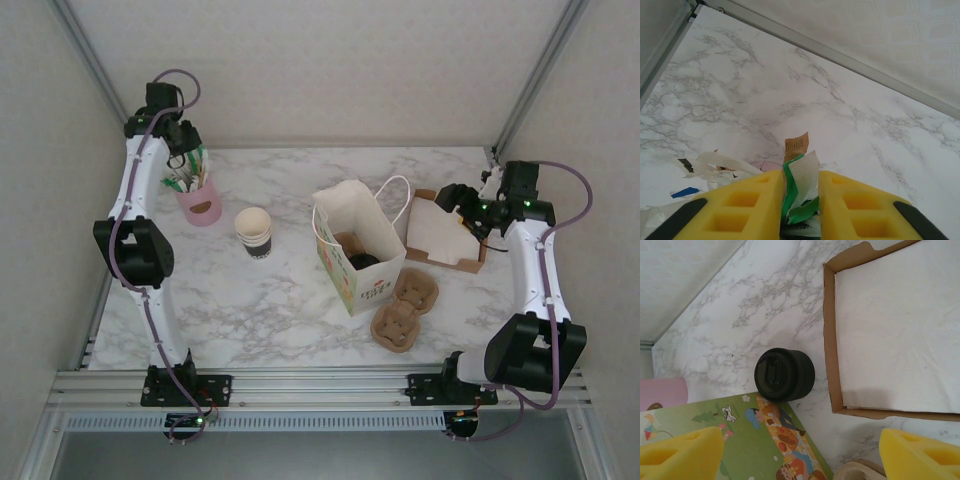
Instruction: Pack the takeout coffee
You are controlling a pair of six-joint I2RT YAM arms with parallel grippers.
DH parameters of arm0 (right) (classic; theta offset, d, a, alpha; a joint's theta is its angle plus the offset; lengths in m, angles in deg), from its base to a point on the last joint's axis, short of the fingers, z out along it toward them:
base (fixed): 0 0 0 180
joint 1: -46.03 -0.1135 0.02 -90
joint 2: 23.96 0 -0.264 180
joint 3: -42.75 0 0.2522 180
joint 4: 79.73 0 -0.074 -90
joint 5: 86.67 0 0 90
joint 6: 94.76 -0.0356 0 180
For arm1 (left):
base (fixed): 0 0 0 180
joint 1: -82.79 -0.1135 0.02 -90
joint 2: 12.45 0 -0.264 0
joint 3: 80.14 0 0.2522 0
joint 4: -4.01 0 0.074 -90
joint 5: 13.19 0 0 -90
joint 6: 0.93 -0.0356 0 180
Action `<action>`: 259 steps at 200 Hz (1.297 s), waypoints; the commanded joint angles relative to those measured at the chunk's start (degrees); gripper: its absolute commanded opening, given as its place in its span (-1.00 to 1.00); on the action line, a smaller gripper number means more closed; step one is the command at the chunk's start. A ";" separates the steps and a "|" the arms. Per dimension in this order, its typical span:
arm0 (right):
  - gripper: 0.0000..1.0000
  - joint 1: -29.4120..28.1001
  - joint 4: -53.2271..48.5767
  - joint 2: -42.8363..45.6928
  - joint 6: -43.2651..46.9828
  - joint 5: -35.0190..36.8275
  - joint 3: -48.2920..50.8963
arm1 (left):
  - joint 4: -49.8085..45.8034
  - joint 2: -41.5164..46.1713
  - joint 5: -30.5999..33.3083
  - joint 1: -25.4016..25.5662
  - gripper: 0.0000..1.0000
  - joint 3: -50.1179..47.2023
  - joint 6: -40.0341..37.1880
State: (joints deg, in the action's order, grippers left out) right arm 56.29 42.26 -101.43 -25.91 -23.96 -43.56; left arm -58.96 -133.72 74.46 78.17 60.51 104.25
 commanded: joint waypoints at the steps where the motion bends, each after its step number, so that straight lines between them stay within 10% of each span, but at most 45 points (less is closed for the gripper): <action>1: 0.63 -0.06 0.35 -0.20 0.85 -1.36 -0.91 | -1.28 -1.30 -0.68 -0.30 -0.54 2.83 -0.85; 119: 0.63 -0.20 0.22 -0.09 0.66 -2.37 -1.36 | -1.93 2.92 0.83 -0.04 -1.00 3.13 -0.63; 259: 0.79 -3.41 -7.31 12.88 -1.70 1.90 -4.56 | 6.62 28.52 -2.56 1.73 -1.00 -8.83 -0.23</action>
State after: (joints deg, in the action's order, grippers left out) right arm 53.12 38.24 -91.14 -26.87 -23.26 -46.80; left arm -53.65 -107.38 71.97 79.72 53.34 104.29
